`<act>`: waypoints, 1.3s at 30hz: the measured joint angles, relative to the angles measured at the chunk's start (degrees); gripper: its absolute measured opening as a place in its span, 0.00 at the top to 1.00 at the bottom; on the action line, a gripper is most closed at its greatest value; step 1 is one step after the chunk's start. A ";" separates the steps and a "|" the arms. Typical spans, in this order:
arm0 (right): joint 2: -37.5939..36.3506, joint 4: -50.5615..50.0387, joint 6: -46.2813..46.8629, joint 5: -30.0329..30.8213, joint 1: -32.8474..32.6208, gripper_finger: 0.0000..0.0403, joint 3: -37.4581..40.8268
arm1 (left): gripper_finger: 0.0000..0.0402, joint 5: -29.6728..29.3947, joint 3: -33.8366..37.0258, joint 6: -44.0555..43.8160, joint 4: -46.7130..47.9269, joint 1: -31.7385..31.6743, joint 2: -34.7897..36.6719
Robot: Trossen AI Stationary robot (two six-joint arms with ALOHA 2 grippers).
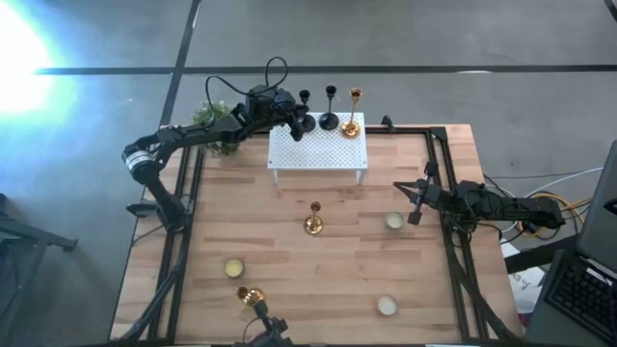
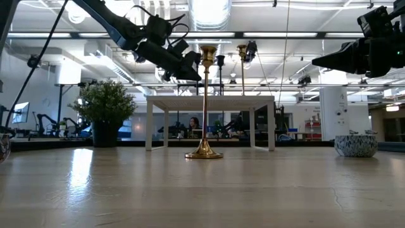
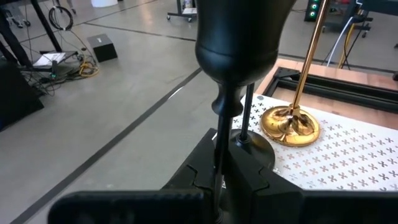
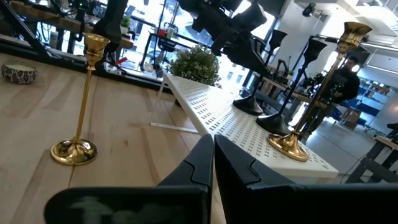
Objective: Pick & Place candle stick holders
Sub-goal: Put the black candle holder on the shelf
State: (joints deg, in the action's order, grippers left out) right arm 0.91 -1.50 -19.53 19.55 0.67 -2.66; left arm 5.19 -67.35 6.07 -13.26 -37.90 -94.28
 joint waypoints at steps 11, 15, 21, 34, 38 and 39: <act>-0.02 0.00 0.00 0.02 0.00 0.98 0.00 | 0.94 0.00 0.00 1.33 0.00 -0.25 0.00; 0.00 0.00 0.00 0.02 0.00 0.98 0.00 | 0.94 0.29 0.00 2.07 -0.02 -0.25 0.00; 0.00 0.00 0.00 0.00 0.00 0.98 0.00 | 0.94 0.31 0.00 2.84 -0.07 -0.25 0.00; -0.01 0.00 0.00 0.02 0.00 0.98 0.00 | 0.94 1.47 0.09 2.97 -0.11 -0.32 0.00; -0.02 0.00 0.00 0.02 0.00 0.98 0.00 | 0.93 1.74 0.09 3.96 -0.13 -0.36 0.00; 0.00 0.02 0.00 0.00 0.00 0.98 0.00 | 0.93 1.82 0.09 4.00 -0.15 -0.39 0.00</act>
State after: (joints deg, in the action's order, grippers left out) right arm 0.91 -1.48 -19.53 19.55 0.67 -2.66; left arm 7.01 -67.26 10.07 -13.41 -38.29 -94.28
